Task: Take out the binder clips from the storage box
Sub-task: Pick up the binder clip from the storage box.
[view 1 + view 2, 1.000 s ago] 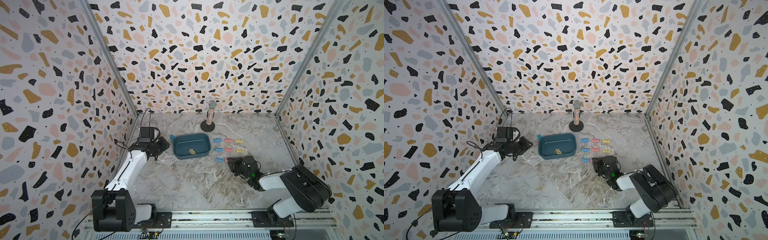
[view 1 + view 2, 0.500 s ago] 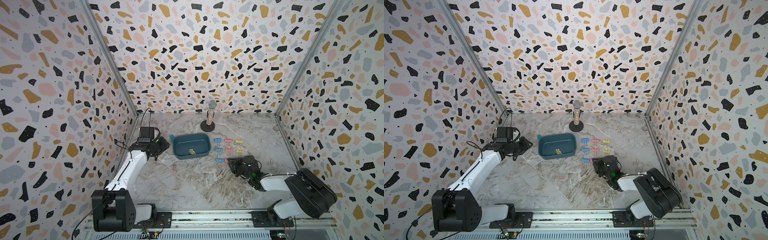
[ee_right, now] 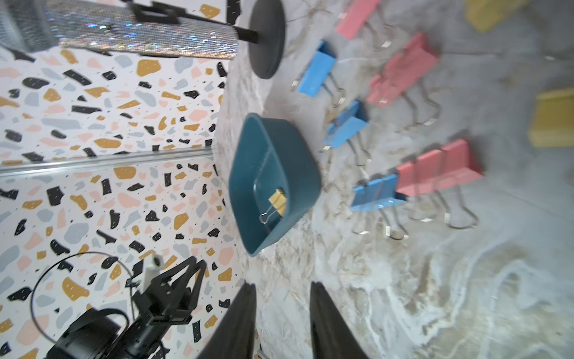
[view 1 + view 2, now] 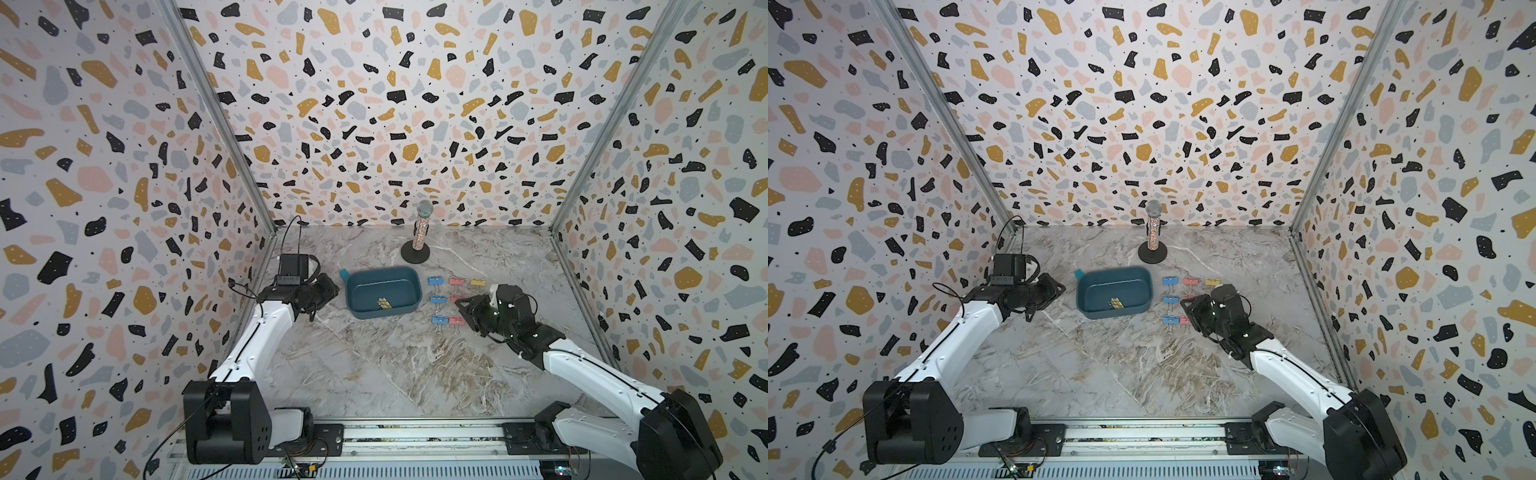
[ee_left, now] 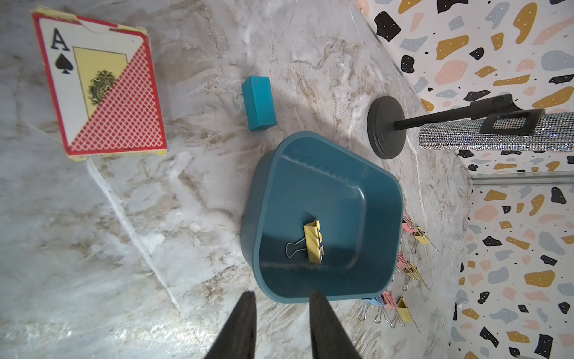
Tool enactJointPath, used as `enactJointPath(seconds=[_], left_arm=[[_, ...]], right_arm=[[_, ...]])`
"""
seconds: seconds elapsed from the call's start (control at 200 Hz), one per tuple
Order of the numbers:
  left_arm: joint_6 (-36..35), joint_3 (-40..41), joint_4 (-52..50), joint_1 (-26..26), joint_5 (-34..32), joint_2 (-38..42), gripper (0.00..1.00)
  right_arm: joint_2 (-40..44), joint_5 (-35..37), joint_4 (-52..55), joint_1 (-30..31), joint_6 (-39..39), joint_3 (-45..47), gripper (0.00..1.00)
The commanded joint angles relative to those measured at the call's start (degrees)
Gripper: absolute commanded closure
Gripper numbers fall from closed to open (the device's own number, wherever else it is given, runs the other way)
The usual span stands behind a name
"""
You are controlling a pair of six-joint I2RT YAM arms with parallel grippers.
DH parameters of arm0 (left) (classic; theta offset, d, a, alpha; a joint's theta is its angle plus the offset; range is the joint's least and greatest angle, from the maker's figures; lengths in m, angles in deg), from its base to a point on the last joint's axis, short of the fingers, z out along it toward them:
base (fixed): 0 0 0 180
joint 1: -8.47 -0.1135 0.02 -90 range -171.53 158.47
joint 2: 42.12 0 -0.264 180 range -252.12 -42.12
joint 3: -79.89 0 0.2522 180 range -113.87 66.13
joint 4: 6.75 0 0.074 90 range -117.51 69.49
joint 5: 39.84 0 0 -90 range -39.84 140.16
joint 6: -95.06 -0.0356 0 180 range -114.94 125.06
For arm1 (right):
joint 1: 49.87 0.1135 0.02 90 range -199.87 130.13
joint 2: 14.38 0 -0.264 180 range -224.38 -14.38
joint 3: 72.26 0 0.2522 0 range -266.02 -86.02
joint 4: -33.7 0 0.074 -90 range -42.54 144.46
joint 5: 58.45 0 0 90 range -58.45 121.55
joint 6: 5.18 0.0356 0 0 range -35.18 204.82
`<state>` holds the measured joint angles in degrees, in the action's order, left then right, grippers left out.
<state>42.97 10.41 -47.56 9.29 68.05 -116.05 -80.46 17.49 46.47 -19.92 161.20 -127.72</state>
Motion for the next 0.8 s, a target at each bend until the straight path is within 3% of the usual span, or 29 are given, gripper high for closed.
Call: enactJointPath(seconds=[0.0, 0.135, 0.275, 0.791], left_arm=[[-0.7, 0.6, 0.0, 0.2, -0.3, 1.3, 0.67], [-0.6, 0.3, 0.1, 0.2, -0.3, 1.0, 0.67], [-0.5, 0.4, 0.1, 0.2, -0.4, 1.0, 0.67], [-1.2, 0.3, 0.0, 0.2, -0.6, 1.3, 0.67]], right_arm=[[-6.7, -8.3, 13.7, -0.1, -18.8, -13.0, 0.68], [-17.0, -12.0, 24.8, 0.0, -35.3, -29.3, 0.68], [-26.3, -13.3, 36.0, 1.5, -47.7, -42.7, 0.67], [-49.3, -9.0, 50.2, 13.1, -66.4, -68.1, 0.66]])
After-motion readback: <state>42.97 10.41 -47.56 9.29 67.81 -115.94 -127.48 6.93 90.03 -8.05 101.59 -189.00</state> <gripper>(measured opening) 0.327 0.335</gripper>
